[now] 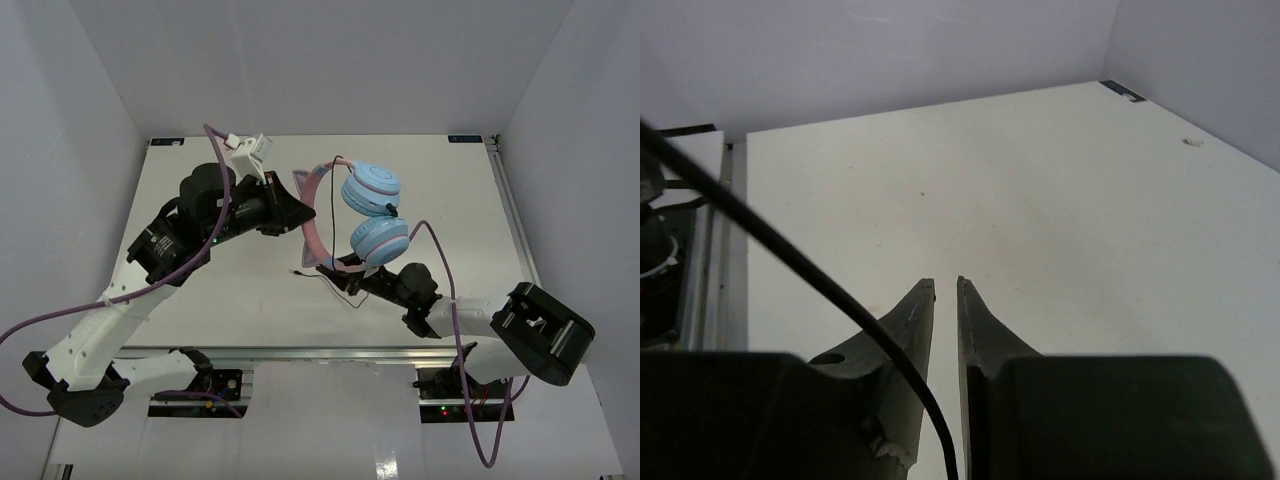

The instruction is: Wrap the headphones

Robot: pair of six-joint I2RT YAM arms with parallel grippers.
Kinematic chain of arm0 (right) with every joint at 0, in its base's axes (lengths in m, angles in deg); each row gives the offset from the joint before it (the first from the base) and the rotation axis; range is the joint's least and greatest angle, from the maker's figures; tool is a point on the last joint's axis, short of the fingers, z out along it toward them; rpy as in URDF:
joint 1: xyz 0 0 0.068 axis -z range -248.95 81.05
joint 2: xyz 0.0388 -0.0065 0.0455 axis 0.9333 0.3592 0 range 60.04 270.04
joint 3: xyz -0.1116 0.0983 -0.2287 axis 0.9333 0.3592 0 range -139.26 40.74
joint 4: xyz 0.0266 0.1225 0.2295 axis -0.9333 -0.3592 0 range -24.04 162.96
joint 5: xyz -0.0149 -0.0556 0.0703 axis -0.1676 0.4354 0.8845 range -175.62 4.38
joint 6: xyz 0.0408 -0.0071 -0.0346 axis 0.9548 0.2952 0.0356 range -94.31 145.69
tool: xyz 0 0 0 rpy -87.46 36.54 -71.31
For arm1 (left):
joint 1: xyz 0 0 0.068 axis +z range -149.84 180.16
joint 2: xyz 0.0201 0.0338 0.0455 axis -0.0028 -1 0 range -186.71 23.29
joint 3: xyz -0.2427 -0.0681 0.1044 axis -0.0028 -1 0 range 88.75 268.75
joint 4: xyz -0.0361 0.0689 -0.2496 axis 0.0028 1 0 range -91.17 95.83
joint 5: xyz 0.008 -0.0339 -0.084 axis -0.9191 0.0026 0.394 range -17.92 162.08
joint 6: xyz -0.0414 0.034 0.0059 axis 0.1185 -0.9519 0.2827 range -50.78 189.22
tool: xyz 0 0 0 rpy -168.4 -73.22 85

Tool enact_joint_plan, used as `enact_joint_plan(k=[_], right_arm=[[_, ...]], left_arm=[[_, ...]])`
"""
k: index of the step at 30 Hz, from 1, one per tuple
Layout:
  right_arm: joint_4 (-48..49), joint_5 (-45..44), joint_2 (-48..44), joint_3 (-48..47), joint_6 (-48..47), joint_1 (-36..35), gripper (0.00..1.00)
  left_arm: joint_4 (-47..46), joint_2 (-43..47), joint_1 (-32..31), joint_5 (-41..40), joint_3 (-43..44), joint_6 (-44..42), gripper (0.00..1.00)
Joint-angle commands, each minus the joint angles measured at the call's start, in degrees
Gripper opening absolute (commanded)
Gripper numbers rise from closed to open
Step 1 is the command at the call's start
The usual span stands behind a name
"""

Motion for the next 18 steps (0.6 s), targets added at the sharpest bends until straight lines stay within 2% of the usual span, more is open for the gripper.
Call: enact_joint_plan(k=[1, 6, 10, 18], right_arm=[[23.06, -13.75, 2.19, -0.15, -1.58, -0.28, 0.08], [22.79, -26.03, 2.39, -1.25, -5.74, 0.65, 0.08], [20.03, -25.3, -0.07, -3.7, -3.77, 5.14, 0.08], [-1.98, -20.82, -7.61, -16.15, -4.82, 10.45, 0.08]], left_arm=[[-6.17, 6.01, 0.0, 7.2, -2.26, 4.57, 0.0], [-5.24, 9.9, -0.02, 13.77, -5.28, 2.49, 0.0], [-2.53, 12.42, 0.01, 15.13, -8.59, -0.35, 0.0], [1.54, 14.67, -0.02, 18.93, -17.84, -8.59, 0.0]])
